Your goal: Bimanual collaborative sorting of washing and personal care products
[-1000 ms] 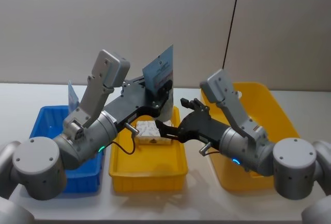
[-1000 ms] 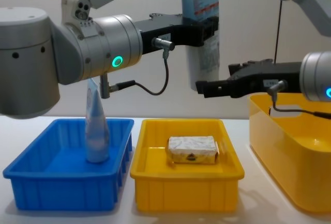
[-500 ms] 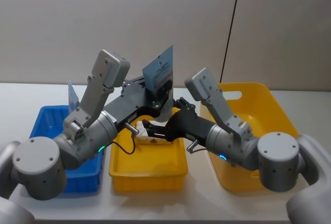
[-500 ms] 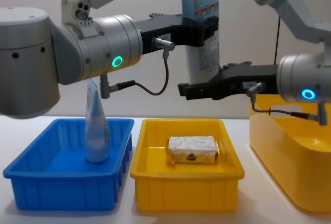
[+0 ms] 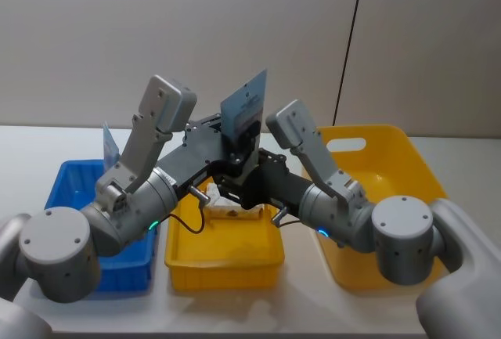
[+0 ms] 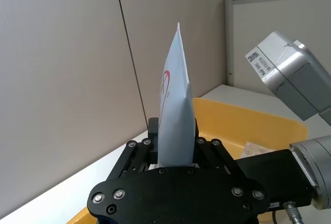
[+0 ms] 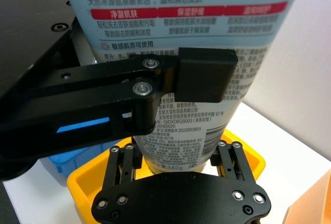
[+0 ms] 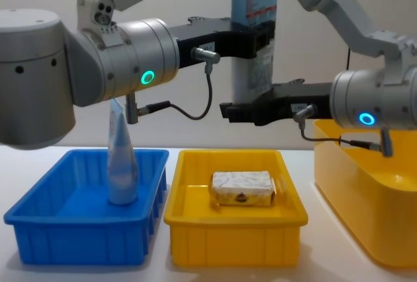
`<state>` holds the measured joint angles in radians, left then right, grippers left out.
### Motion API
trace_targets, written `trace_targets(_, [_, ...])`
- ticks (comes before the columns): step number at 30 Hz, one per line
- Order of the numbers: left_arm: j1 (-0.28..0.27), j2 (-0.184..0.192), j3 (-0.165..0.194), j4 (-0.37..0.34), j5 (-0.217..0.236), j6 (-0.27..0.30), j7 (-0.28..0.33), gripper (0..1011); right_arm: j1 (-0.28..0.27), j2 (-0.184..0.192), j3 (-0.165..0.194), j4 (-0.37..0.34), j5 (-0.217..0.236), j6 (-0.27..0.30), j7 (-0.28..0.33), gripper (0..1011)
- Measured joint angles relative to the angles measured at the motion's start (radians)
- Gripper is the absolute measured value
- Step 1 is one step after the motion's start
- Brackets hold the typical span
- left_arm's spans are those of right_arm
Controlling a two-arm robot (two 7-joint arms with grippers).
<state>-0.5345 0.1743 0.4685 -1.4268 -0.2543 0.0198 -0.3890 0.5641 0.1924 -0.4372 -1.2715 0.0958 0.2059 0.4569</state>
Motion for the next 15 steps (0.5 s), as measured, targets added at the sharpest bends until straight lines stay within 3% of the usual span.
trace_targets(3, [0.000,0.000,0.000,0.000,0.000,0.000,0.000,271,0.003,-0.002,-0.004,0.003,0.000,0.001,-0.004,640])
trace_targets(8, [0.000,0.000,0.000,0.000,0.000,0.000,0.000,272,0.004,-0.002,-0.009,0.003,0.001,0.003,-0.007,635])
trace_targets(15, [0.000,0.000,0.000,0.000,0.000,0.000,-0.001,440,0.003,-0.002,-0.015,-0.007,0.009,0.012,-0.011,635])
